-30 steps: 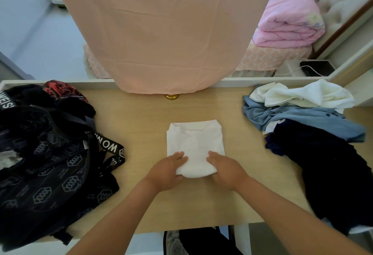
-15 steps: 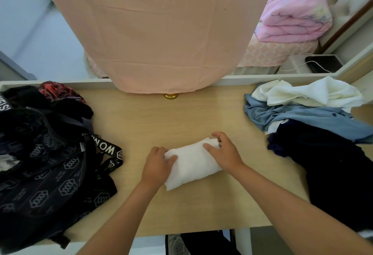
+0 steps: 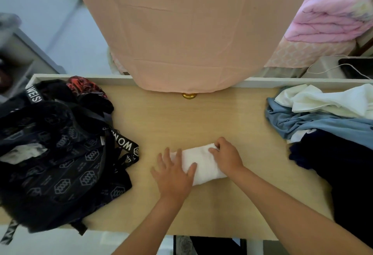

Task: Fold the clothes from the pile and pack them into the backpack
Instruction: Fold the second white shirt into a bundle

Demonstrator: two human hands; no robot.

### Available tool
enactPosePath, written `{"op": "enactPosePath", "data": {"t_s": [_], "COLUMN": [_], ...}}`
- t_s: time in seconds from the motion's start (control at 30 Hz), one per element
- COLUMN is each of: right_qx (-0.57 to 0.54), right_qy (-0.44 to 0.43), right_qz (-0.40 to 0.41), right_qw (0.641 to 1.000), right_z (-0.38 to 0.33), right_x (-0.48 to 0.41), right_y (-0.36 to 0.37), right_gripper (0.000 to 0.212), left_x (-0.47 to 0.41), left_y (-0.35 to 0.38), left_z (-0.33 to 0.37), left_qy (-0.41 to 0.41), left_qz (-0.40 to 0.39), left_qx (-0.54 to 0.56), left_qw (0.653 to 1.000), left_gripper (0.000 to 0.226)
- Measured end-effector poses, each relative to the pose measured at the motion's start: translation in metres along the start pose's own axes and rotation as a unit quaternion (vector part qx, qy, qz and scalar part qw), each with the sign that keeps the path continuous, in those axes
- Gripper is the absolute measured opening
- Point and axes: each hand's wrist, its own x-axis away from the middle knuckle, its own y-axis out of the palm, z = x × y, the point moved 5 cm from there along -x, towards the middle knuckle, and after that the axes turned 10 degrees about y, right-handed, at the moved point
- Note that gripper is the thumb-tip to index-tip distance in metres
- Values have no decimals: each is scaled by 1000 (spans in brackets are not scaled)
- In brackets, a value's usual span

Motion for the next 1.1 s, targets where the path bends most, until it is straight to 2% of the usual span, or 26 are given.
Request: {"op": "enactPosePath", "data": {"t_s": [0.07,0.1,0.17,0.2,0.27,0.33,0.37,0.43,0.5,0.57,0.67,0.77,0.83,0.97,1.03,1.1], "right_qx": [36,51,61,59,81,147,196,249,249,261,284,305,314,336,331,325], "right_qy": [9,6,7,12,19,-14,-63,-193,-306,-335,-293,-274,-280,-316,-340,-346], "right_qz": [-2,-3,6,10,23,88,136,208,182,91,9,-19,-14,28,42,34], "right_qw": [999,999,998,998,996,985,969,926,901,901,913,912,907,887,879,879], "right_z": [-5,-7,-9,-9,-10,-16,-21,-35,-44,-38,-12,0,-1,-12,-19,-23], "right_x": [-2,-2,1,2,7,14,18,29,42,47,40,36,35,32,31,32], "right_y": [5,7,10,12,15,13,13,19,34,52,62,60,58,54,55,59], "right_gripper": [18,21,27,28,29,33,38,38,33,45,65,70,70,65,67,69], "left_x": [8,9,6,4,1,-2,-5,-11,-12,-7,0,6,8,13,8,-3], "left_y": [0,-1,-8,-11,-12,-15,-18,-19,-8,7,23,26,22,7,-2,-5], "left_z": [-18,-23,-25,-27,-33,-35,-32,-14,4,4,-18,-30,-35,-57,-61,-66], "left_qy": [-154,-187,-190,-183,-167,-122,-75,76,220,241,203,194,154,-61,-122,-195], "left_qz": [-16,-1,35,43,42,50,68,101,80,16,-10,-7,-9,-15,-19,-52], "left_qx": [111,182,302,326,295,156,84,23,-4,-29,-30,-35,-30,60,140,227], "left_qw": [982,965,934,926,940,979,991,992,972,970,979,980,988,996,982,953], "left_gripper": [85,87,82,79,72,71,72,69,51,49,61,69,72,72,68,68]}}
